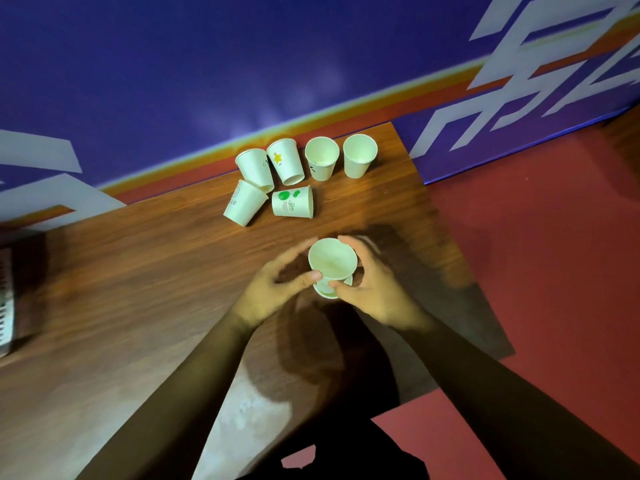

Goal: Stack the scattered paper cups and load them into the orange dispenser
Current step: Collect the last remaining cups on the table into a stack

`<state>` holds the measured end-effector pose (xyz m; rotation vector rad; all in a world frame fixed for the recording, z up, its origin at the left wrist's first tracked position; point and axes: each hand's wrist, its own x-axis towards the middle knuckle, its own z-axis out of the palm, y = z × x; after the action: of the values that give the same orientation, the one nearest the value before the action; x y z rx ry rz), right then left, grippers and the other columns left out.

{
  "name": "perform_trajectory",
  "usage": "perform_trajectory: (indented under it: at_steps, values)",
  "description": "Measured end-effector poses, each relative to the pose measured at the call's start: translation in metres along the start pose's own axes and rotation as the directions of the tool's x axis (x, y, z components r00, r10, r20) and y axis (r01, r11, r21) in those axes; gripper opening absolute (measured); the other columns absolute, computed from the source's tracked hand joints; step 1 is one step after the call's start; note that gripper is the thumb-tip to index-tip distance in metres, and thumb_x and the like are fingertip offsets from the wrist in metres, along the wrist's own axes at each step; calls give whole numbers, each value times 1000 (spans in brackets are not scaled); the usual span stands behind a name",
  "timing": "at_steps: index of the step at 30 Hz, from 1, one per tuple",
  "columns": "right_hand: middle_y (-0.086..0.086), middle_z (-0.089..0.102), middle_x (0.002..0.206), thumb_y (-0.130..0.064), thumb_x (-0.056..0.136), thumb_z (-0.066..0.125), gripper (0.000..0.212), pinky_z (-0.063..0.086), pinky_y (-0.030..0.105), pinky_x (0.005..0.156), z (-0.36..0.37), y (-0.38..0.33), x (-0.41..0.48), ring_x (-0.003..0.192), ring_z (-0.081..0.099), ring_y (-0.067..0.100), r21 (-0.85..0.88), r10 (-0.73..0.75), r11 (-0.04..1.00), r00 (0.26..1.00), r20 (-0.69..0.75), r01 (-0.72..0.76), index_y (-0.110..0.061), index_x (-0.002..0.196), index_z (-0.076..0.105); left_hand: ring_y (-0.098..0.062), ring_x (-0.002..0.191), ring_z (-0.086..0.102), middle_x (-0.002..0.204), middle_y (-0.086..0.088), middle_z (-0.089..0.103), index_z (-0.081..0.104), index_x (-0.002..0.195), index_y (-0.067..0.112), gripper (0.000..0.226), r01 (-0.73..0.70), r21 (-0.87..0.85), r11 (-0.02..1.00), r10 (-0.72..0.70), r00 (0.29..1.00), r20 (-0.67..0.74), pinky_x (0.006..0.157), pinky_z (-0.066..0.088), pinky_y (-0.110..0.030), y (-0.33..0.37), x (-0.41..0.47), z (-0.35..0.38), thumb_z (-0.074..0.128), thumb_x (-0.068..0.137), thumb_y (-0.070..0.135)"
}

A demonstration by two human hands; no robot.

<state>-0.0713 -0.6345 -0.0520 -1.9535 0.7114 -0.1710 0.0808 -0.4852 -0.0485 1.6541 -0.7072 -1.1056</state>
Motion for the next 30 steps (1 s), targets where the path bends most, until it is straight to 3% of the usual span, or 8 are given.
perform_trajectory:
  at_steps: [6,11,14,18,22,25,27,30]
  values:
    - [1,47,126,-28,67,78,69,45,29,95,16,25,-5,116,48,11,-28,27,999,996,81,-25,-13,130,52,2,132,51,137,18,60,58,137,30,54,41,158,987,-38,999,-18,118,37,-37,-37,5,11,77,87,24]
    - [1,49,123,-24,70,67,57,41,29,95,24,45,-1,116,48,14,-66,49,997,984,172,-38,-14,125,56,-9,127,57,134,7,63,62,135,23,48,47,270,962,-43,999,-21,112,43,-44,-60,11,18,76,89,24]
    - [1,49,131,-29,79,69,54,44,39,104,22,51,4,124,49,16,-26,67,998,991,119,-64,-13,129,57,-10,129,56,137,6,62,62,136,24,50,64,265,962,-55,998,-41,112,44,-44,-60,17,14,74,89,34]
    - [2,54,133,-36,91,65,47,45,39,104,4,49,20,120,53,13,-22,168,986,985,25,-167,-21,134,54,-15,121,59,132,4,60,62,130,26,46,62,358,932,0,985,-170,107,48,-43,-48,38,-5,72,89,45]
    - [3,53,126,-34,94,60,38,50,42,97,-15,38,51,112,58,18,-84,67,994,992,-103,-76,-16,127,59,-26,126,52,137,-9,52,57,133,13,47,11,647,763,176,959,-223,105,43,-36,-26,78,-20,73,90,21]
    - [3,52,127,-35,95,58,35,51,34,92,-26,29,77,110,57,18,-125,53,989,985,-166,-75,-17,125,59,-38,125,52,140,-19,50,51,139,7,55,-33,875,483,309,941,-136,102,45,-46,-16,108,-23,71,88,13]
    - [3,52,127,-32,95,58,33,49,27,89,-31,28,92,109,57,16,-135,68,986,977,-200,-96,-16,124,59,-40,130,49,144,-20,47,44,146,9,62,-51,931,363,297,953,-64,106,42,-48,-19,126,-25,69,89,14]
    - [5,52,126,-27,95,58,30,50,30,90,-33,33,104,107,57,17,-193,71,975,976,-208,-112,-13,121,59,-37,137,42,150,-19,43,32,154,12,69,-19,959,283,216,975,-45,112,36,-47,-29,144,-25,65,94,20]
